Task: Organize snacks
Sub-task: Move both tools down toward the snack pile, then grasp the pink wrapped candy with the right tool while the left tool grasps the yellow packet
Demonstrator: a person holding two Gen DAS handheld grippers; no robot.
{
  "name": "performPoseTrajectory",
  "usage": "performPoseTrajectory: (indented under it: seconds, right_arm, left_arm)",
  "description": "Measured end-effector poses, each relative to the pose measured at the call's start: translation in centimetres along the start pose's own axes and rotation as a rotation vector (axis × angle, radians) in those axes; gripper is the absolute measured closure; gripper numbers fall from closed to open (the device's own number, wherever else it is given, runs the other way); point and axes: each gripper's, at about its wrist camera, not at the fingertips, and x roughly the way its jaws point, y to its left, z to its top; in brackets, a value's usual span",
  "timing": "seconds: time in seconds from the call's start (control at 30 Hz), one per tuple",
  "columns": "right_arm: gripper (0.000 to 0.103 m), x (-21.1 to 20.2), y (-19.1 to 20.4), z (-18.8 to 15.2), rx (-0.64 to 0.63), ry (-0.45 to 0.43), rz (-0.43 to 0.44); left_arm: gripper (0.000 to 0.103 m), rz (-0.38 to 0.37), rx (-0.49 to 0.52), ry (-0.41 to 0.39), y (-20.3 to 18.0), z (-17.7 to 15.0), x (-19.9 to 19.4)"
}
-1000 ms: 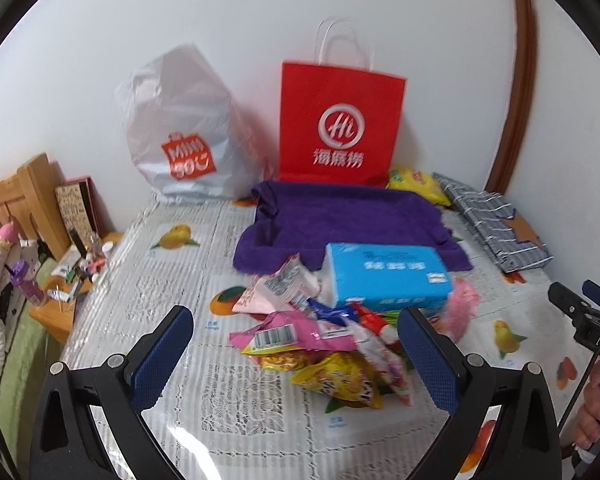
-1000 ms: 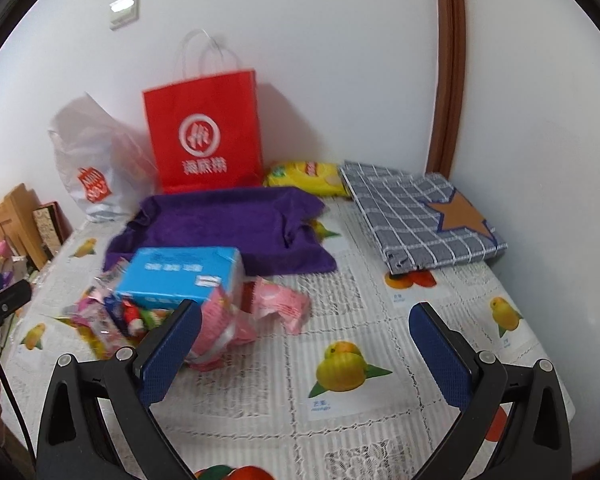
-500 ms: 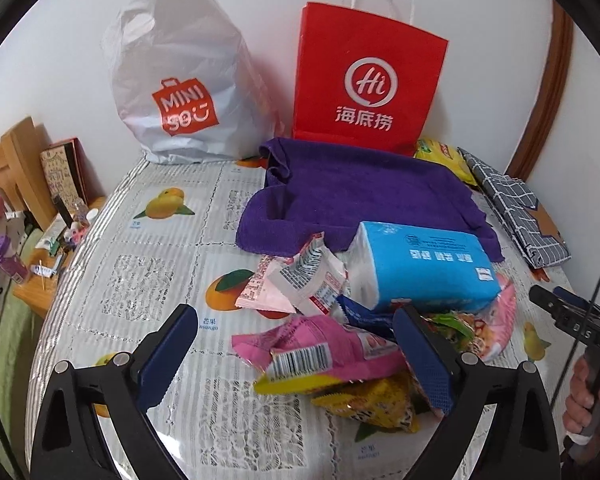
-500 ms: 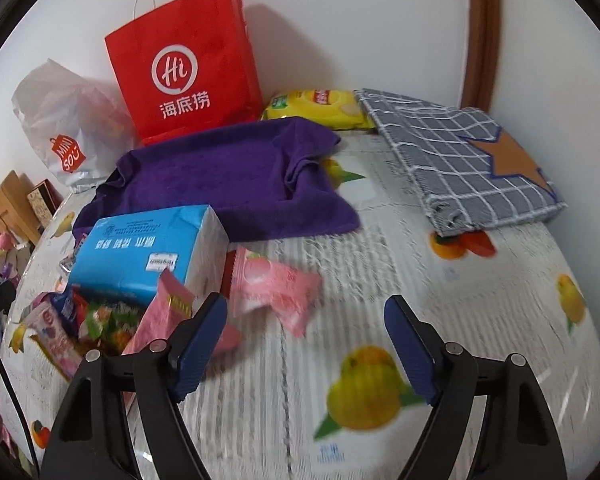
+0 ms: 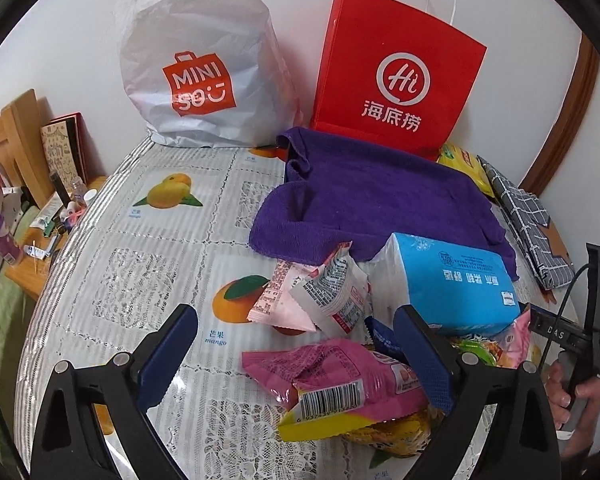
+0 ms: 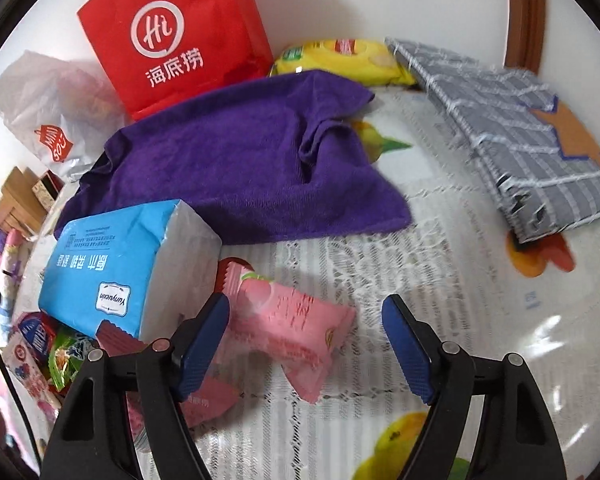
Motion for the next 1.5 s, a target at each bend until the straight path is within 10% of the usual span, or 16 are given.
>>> performPoseTrajectory:
  seconds: [0.2, 0.27, 0.4, 1.5]
  right_arm:
    - [0.028, 0.3, 0.3, 0.0, -0.021, -0.003, 0.024]
    - [0.047, 0.2, 0.6, -0.1, -0.040, 0.006, 0.047]
    - [0.053, -0.3, 0.9, -0.3, -0.058, 0.008, 0.043]
    - [0.052, -7.2, -0.7, -8.9, -0.015, -0.048, -0.076]
  left_arm:
    - [0.004, 0.001, 0.008, 0.005, 0.2, -0.2, -0.1]
    - [0.004, -0.003, 0.006, 0.007, 0.3, -0.4, -0.3]
    - [0.004, 0.005, 0.009, 0.007, 0.5, -0.6, -0.8]
    - [0.005, -0.082, 0.213, 0.100, -4.5, -6.8, -0.8]
